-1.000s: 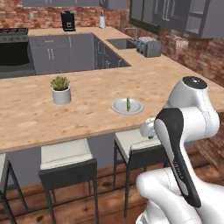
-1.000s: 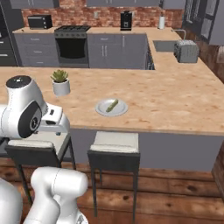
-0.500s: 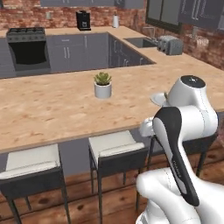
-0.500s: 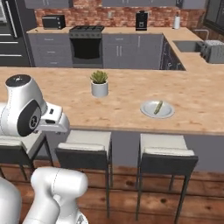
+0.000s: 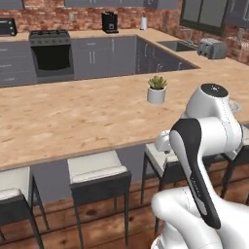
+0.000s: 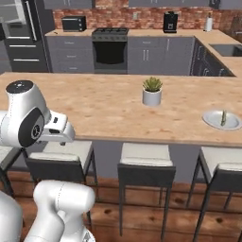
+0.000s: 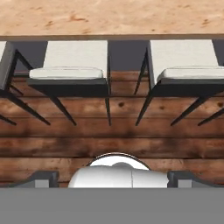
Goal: Retrieve the butter from the fridge and place it on a plate on the dining table. Then retrieve the butter knife by the fridge and place it near the plate.
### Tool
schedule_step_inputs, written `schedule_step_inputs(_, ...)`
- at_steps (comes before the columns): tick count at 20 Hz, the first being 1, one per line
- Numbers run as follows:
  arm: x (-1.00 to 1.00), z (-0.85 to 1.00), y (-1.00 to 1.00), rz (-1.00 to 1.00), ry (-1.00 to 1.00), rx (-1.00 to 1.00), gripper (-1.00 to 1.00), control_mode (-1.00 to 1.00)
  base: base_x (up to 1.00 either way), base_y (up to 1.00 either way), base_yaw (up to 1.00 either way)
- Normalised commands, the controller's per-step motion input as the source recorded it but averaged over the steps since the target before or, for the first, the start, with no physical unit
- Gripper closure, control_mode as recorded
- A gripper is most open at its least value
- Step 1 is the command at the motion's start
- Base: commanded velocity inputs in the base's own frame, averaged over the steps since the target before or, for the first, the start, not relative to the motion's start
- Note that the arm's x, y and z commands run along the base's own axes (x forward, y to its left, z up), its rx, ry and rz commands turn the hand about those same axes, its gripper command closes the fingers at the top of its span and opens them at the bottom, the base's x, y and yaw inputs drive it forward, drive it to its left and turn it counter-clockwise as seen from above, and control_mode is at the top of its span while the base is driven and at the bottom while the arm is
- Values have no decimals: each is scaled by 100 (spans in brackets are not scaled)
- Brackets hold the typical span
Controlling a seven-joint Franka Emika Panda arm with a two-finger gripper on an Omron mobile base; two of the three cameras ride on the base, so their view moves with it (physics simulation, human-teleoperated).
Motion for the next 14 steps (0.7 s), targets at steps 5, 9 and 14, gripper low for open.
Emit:
schedule_step_inputs(5, 0, 0, 0, 0, 0, 0, -100, 100, -9, 100, 1)
schedule_step_inputs(9, 0, 0, 0, 0, 0, 0, -100, 100, 0, 100, 0)
schedule_step_inputs(14, 0, 0, 0, 0, 0, 0, -100, 100, 0, 100, 0)
